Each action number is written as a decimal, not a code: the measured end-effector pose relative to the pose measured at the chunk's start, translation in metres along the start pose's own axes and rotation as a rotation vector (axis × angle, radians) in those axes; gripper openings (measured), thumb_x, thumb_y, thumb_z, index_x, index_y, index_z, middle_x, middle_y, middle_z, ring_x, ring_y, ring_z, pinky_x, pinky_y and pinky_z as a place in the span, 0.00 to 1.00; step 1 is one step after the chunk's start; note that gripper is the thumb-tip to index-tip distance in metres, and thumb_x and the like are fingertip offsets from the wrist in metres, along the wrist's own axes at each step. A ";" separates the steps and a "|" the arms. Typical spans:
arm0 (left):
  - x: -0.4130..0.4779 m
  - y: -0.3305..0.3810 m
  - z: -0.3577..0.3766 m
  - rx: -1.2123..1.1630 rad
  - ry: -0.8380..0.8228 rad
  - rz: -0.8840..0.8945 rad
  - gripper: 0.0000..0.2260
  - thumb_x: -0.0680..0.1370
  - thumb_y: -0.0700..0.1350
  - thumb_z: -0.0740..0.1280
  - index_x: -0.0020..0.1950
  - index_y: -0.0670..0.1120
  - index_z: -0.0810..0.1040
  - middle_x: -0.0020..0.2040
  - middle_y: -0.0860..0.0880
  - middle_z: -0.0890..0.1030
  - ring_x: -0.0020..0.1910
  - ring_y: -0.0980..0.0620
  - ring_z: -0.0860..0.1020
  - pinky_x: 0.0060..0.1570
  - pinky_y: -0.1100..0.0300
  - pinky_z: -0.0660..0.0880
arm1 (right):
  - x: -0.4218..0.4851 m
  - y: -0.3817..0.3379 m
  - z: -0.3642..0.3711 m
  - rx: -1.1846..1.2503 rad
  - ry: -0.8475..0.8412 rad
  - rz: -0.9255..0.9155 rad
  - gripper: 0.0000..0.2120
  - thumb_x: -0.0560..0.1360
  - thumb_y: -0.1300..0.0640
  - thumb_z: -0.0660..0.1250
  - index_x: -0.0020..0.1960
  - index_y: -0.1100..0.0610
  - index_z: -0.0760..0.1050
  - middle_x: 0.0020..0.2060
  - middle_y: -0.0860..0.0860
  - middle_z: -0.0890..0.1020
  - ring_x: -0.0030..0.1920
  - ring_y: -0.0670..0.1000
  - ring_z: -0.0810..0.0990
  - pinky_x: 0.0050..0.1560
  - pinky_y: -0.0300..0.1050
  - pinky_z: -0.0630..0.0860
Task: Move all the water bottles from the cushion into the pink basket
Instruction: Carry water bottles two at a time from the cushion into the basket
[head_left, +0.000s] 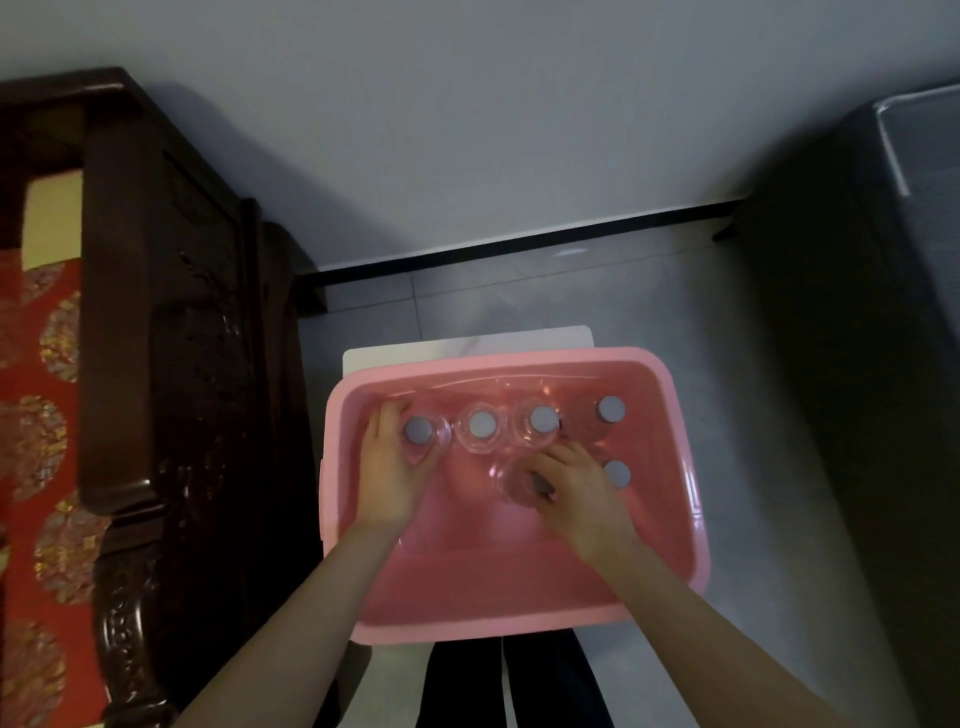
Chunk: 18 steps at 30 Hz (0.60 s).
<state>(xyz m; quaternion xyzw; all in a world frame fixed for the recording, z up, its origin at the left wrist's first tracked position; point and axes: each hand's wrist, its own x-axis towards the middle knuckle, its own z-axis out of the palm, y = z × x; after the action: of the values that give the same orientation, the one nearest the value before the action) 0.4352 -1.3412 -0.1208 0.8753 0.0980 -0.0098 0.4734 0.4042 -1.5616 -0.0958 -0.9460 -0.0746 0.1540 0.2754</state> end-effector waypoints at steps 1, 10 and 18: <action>0.001 0.002 -0.002 0.005 -0.009 0.019 0.21 0.69 0.48 0.74 0.59 0.55 0.72 0.55 0.54 0.75 0.55 0.54 0.74 0.56 0.59 0.71 | -0.001 0.001 -0.002 -0.024 0.004 0.003 0.09 0.68 0.67 0.69 0.46 0.58 0.81 0.43 0.50 0.81 0.49 0.55 0.76 0.39 0.49 0.75; 0.007 0.012 -0.007 0.163 -0.082 0.139 0.09 0.71 0.44 0.72 0.48 0.46 0.77 0.46 0.54 0.78 0.47 0.52 0.75 0.46 0.65 0.67 | -0.006 0.002 -0.004 -0.139 -0.066 0.016 0.13 0.70 0.65 0.67 0.54 0.56 0.77 0.51 0.49 0.77 0.57 0.53 0.71 0.41 0.41 0.65; -0.005 0.045 -0.028 0.237 -0.086 0.131 0.14 0.71 0.43 0.74 0.54 0.45 0.77 0.53 0.50 0.78 0.55 0.50 0.73 0.53 0.68 0.63 | -0.011 -0.017 -0.060 -0.009 -0.013 0.049 0.18 0.72 0.49 0.65 0.60 0.53 0.74 0.54 0.49 0.75 0.56 0.52 0.72 0.48 0.50 0.76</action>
<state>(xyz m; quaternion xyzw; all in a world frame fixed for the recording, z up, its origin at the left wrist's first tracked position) 0.4362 -1.3424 -0.0675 0.9284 0.0183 -0.0279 0.3701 0.4129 -1.5794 -0.0358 -0.9478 -0.0539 0.1667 0.2666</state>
